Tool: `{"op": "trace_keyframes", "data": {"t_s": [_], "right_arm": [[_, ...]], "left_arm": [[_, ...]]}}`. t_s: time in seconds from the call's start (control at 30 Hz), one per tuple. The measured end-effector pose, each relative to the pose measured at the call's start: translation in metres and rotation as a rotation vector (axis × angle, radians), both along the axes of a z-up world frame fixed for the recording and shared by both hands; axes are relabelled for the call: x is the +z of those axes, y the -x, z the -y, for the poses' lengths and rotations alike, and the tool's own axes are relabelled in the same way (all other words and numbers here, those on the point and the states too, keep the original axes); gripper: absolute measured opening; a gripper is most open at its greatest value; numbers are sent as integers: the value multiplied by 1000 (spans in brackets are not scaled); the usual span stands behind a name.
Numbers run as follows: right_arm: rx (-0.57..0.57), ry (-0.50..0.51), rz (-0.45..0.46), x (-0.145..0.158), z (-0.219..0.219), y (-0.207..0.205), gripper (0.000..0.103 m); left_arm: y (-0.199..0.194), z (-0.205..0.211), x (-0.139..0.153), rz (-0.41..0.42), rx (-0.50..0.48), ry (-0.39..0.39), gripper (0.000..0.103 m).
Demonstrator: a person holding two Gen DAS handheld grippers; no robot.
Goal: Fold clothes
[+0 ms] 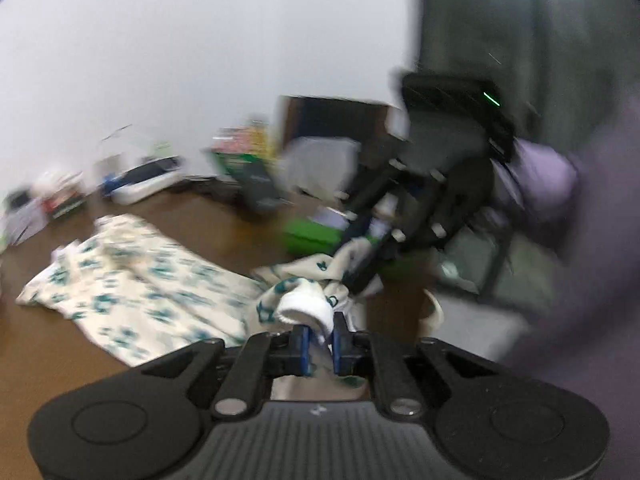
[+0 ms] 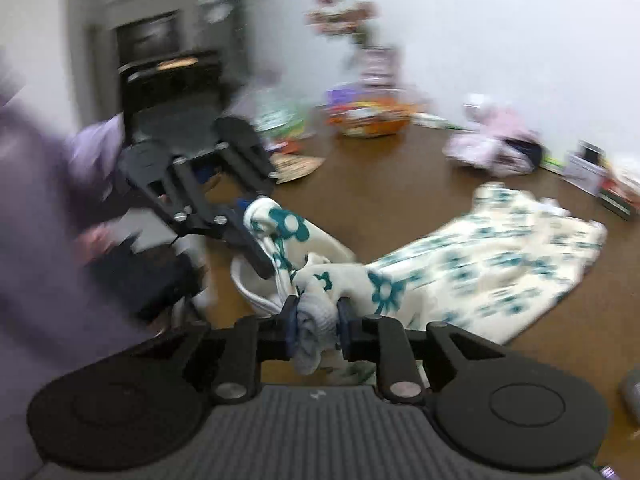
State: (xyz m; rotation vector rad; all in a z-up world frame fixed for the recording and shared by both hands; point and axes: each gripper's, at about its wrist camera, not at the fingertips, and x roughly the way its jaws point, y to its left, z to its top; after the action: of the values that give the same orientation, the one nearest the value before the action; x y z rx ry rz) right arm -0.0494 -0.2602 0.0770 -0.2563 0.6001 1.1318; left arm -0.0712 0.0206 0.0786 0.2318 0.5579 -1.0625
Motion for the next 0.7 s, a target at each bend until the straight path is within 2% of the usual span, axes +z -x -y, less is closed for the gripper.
{"op": "trace_keyframes", "data": {"t_s": [0.1,0.17,0.2,0.23,0.27,0.3,0.4,0.43,0.47,0.5,0.6,0.63,0.67,0.7], "right_arm": [[-179,9,-81,-7,-16,-61,21],[-302,41,-140,-25,-28,-92,34],[-354,56,-170,-34,-32,-105,47],[-389,49,-160,-35,-31,-106,56],[-424,42,-151,-37,-30,-108,56],[-457,34,-139,-36,-28,-109,57],[-501,2,-73,-10,-6,-80,58],[-485,-13,-70,-4,1,-68,58],[-466,-30,-71,1,7,-56,58],[-433,-57,-93,1,10,-44,58],[-402,-75,-182,-25,-1,-36,55],[-428,-76,-215,-37,-8,-44,43],[-457,-80,-248,-48,-13,-52,34],[-499,-100,-286,-58,-15,-62,20]], "left_arm": [[-81,0,-14,-176,210,71,13],[-113,-1,-29,-275,326,106,20],[-122,-3,-35,-309,375,118,28],[-132,-6,-42,-343,424,130,32],[-141,-8,-48,-377,473,142,42],[-138,-13,-46,-371,474,159,50],[-105,-34,-29,-291,477,158,63],[-92,-41,-23,-262,483,153,68],[-79,-43,-21,-249,479,165,78],[-65,-45,-20,-236,475,177,82],[-54,-26,-35,-287,448,170,79],[-59,-17,-43,-311,468,148,74],[-66,-10,-50,-335,495,128,51],[-72,-6,-56,-369,514,120,26]]}}
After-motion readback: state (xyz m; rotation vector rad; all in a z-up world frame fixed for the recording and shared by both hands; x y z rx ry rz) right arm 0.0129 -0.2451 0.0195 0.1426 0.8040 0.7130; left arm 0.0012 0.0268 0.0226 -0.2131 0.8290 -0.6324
